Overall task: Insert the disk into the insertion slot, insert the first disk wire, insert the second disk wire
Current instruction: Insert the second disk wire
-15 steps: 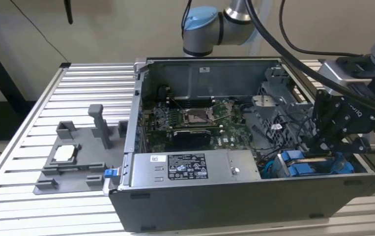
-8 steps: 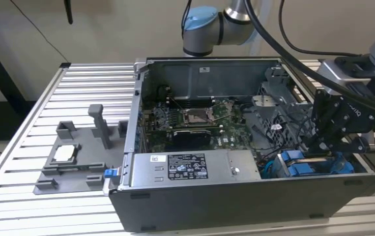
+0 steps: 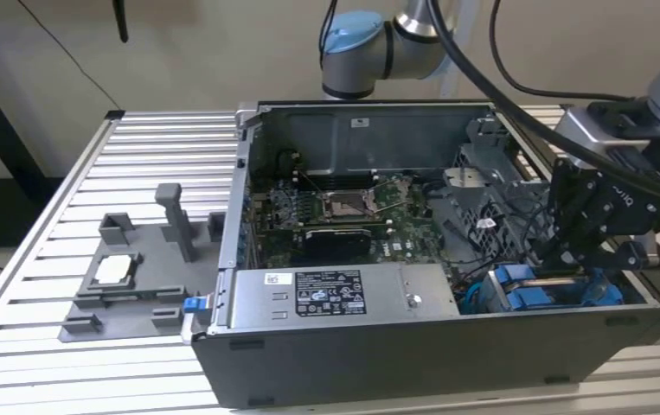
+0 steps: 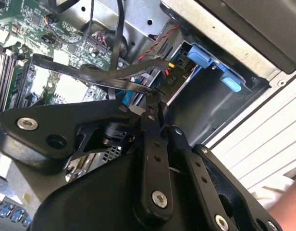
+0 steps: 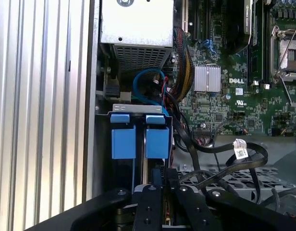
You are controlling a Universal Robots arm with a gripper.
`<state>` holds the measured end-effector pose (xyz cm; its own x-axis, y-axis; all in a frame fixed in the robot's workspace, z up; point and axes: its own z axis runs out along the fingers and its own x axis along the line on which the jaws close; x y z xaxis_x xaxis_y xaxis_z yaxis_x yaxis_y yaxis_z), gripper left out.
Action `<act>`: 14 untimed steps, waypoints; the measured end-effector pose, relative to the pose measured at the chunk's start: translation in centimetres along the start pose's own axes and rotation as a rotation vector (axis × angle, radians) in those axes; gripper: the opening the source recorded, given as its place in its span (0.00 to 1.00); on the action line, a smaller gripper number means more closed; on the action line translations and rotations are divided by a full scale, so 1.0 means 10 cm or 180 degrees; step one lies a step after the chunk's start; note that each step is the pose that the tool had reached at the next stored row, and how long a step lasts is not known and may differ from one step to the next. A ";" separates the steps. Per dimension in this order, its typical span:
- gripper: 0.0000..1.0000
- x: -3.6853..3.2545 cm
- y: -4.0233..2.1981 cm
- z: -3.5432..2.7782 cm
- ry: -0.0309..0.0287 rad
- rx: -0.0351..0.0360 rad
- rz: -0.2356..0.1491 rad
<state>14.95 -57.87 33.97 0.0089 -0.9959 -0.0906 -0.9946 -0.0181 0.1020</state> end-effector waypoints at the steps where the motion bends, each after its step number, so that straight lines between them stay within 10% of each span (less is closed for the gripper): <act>1: 0.16 0.001 0.000 0.004 0.0000 0.0000 0.0000; 14: 0.18 0.006 0.005 0.013 -0.0018 0.0001 -0.0002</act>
<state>14.89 -57.92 33.84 0.0088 -0.9953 -0.0963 -0.9946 -0.0186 0.1017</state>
